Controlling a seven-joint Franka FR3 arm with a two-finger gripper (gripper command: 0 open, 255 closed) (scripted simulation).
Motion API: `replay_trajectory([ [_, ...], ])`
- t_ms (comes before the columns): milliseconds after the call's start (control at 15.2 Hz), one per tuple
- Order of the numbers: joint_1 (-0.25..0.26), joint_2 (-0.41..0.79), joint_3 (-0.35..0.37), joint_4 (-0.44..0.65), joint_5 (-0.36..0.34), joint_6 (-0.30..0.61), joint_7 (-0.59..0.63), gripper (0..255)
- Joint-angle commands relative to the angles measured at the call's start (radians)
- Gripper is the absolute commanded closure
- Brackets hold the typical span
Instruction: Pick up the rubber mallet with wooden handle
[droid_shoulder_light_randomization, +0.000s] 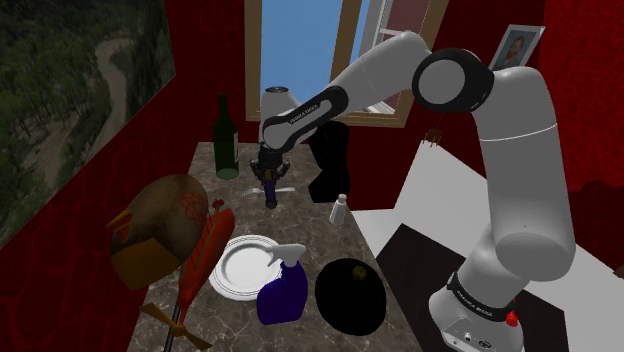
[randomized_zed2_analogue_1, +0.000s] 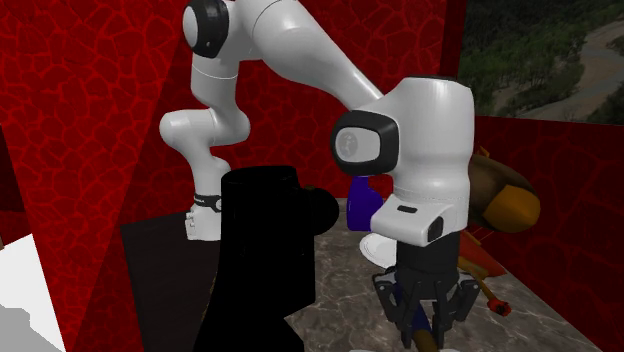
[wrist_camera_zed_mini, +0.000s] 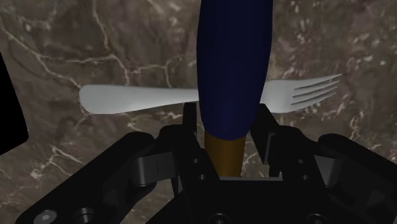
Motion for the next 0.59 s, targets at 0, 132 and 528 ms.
replay_trajectory([
  [0,-0.002,-0.02,0.002,-0.002,0.003,-0.018,-0.003,255],
  [132,-0.003,-0.036,0.004,0.001,0.006,-0.037,-0.005,255],
  [528,-0.006,-0.082,0.01,0.015,0.014,-0.096,-0.012,255],
])
